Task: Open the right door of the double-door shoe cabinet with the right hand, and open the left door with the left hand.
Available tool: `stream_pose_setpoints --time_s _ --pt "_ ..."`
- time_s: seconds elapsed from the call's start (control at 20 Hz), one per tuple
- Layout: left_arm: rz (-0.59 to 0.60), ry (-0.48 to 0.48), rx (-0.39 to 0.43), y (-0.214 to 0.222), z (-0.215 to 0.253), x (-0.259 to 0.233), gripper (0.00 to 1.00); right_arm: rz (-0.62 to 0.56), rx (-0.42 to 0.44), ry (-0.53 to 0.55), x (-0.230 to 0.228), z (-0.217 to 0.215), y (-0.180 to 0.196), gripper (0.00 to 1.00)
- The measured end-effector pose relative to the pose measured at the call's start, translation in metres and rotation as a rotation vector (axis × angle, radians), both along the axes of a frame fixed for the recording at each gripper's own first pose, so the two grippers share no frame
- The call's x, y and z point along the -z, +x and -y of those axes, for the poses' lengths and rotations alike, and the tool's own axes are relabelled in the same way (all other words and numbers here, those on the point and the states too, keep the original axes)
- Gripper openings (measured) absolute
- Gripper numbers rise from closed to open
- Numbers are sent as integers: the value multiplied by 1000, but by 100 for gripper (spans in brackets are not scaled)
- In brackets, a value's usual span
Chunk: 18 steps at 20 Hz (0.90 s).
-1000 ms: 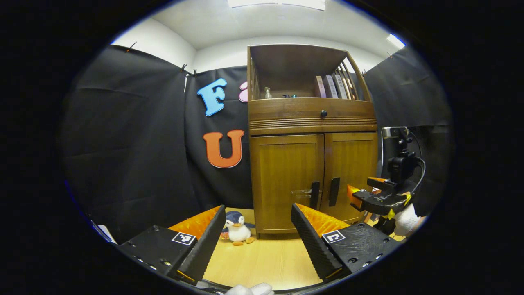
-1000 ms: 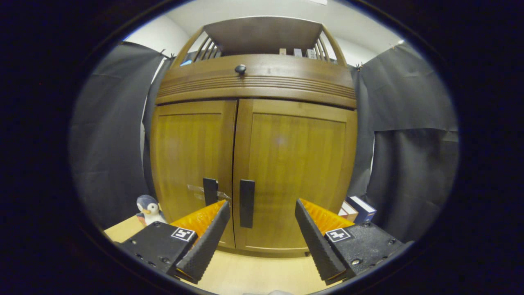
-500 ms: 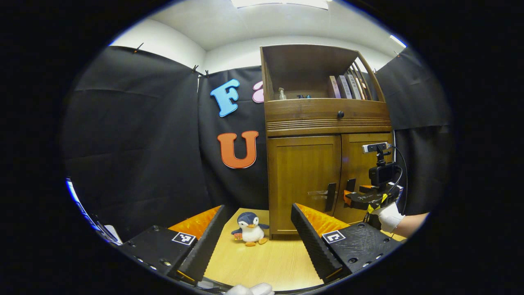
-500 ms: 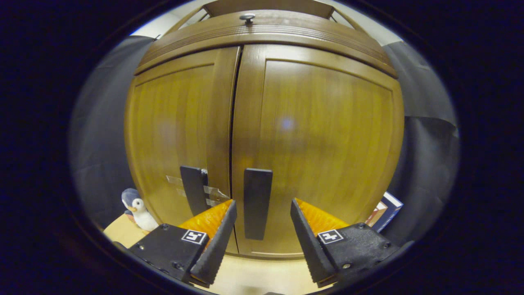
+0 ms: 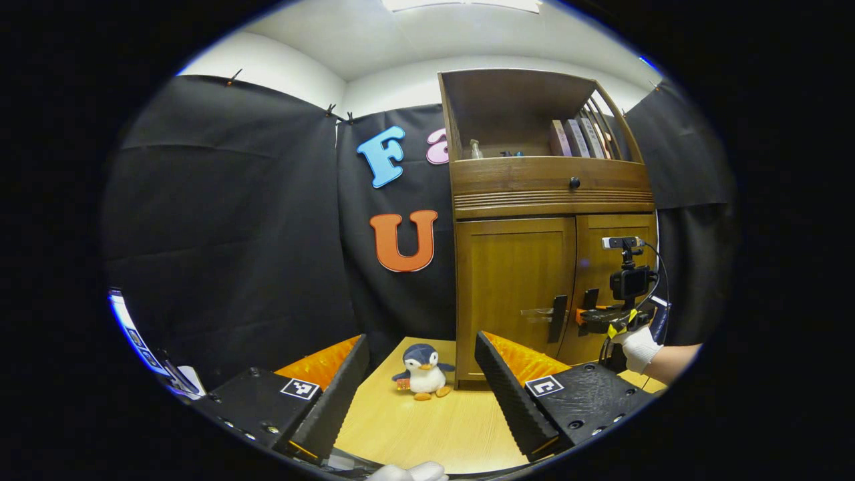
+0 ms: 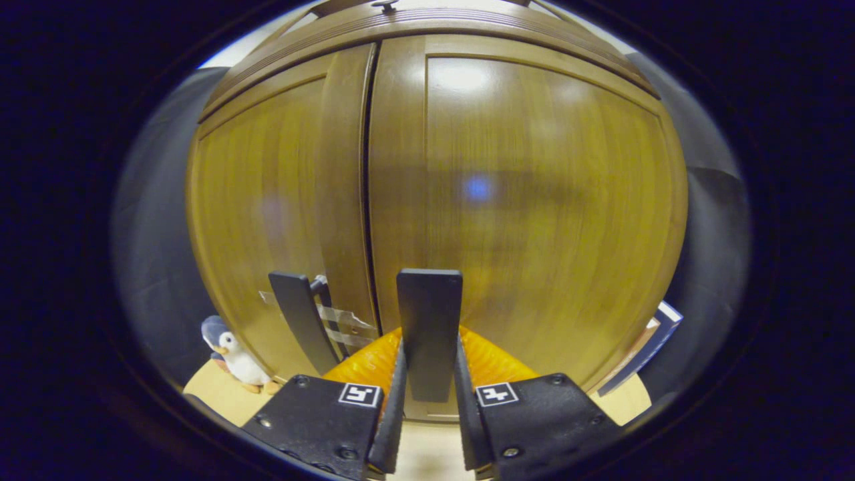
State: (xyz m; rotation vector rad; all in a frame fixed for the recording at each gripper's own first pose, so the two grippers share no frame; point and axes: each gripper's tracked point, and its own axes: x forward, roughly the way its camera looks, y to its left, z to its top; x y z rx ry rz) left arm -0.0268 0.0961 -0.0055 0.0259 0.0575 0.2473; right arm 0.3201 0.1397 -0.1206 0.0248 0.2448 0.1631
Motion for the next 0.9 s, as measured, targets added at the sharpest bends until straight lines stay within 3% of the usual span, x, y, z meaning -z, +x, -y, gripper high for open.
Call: stream_pose_setpoints --time_s 0.2,0.25,0.35,0.9 --pt "2 -13 5 -4 3 -2 96 -11 -9 8 2 0 -4 34" --pt "3 -14 7 -3 3 -2 100 -14 -14 9 3 0 -4 32" --pt "7 -15 10 -4 5 -1 96 -14 -28 -1 4 3 -13 31" --pt "-8 -35 82 -7 23 10 96 -28 -130 4 9 23 -72 30"
